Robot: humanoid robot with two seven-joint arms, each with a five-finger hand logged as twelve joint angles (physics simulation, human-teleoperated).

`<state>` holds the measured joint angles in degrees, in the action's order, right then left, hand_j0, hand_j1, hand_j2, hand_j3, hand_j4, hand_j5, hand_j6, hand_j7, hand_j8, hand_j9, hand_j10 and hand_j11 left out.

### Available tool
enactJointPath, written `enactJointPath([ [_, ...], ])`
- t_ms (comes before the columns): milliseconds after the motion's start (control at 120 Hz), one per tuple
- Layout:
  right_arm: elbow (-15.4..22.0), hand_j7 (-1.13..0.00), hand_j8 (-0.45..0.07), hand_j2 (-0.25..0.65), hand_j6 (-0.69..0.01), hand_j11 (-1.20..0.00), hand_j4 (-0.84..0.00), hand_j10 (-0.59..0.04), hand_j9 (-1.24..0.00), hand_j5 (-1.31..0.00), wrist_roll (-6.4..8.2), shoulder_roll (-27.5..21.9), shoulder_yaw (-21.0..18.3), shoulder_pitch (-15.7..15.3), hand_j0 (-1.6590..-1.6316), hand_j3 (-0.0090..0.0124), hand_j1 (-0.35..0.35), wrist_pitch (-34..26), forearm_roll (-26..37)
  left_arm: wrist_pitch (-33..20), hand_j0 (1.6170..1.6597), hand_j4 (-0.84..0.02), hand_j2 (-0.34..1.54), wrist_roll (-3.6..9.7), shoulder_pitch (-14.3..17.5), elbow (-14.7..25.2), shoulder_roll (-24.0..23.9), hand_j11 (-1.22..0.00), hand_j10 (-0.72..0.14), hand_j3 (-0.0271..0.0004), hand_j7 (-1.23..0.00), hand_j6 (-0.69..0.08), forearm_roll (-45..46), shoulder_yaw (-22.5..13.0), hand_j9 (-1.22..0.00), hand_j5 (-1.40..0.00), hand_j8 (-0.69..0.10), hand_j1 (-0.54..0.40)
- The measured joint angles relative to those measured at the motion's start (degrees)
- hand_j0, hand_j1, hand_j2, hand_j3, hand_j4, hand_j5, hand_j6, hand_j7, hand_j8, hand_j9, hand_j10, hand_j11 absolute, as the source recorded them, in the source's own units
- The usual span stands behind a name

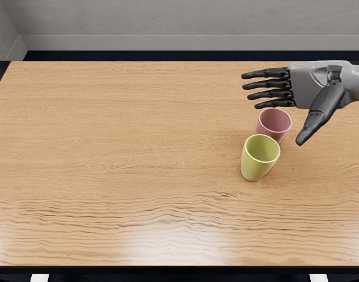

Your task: Pick up cup and place in cup with right hand

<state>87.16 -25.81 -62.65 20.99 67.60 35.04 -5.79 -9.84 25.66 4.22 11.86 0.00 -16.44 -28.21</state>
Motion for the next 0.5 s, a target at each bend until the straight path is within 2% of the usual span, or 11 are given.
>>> enactJointPath([
  [217, -0.3, -0.05, -0.038, -0.007, -0.038, -0.05, -0.038, -0.039, -0.05, -0.05, -0.25, 0.5, 0.0, -0.1, -1.658, 0.0, -0.304, 0.0, 0.0, 0.0, 1.6581, 0.0, 0.0, 0.0, 0.0, 0.0, 0.0, 0.0, 0.0, -0.0001, 0.0, -0.001, 0.0, 0.1, 0.0, 0.0, -0.001, 0.349],
  [283, -2.0, -0.05, -0.038, -0.007, -0.038, -0.05, -0.038, -0.038, -0.05, -0.05, -0.66, 2.2, 0.1, -0.1, -1.658, 0.0, -0.304, 0.0, 0.4, 0.0, 1.6581, 0.0, 0.0, 0.0, 0.0, 0.0, 0.0, 0.0, 0.0, -0.0001, 0.0, 0.0, 0.0, 0.2, 0.0, 0.0, 0.0, 0.349],
  [400, -7.1, -0.05, -0.039, -0.008, -0.039, -0.05, -0.039, -0.039, -0.05, -0.05, -5.63, 8.7, 0.3, 0.3, -1.6581, 0.0, -0.303, 0.0, 2.9, 0.0, 1.6581, 0.0, 0.0, 0.0, 0.6, -0.1, 0.0, 0.0, 0.0, -0.0001, 0.0, -0.001, 0.0, 0.1, 0.0, 0.0, -0.001, 0.349],
  [500, -8.5, -0.05, -0.04, -0.008, -0.04, -0.05, -0.04, -0.04, -0.05, -0.05, -7.81, 12.0, 0.3, 1.7, -1.6581, 0.0, -0.302, 0.0, 8.4, 0.0, 1.6581, -0.001, 0.0, 0.0, 1.0, -0.1, 0.0, 0.0, 0.0, -0.0001, 0.0, -0.001, 0.0, 0.0, 0.0, 0.0, -0.001, 0.349],
])
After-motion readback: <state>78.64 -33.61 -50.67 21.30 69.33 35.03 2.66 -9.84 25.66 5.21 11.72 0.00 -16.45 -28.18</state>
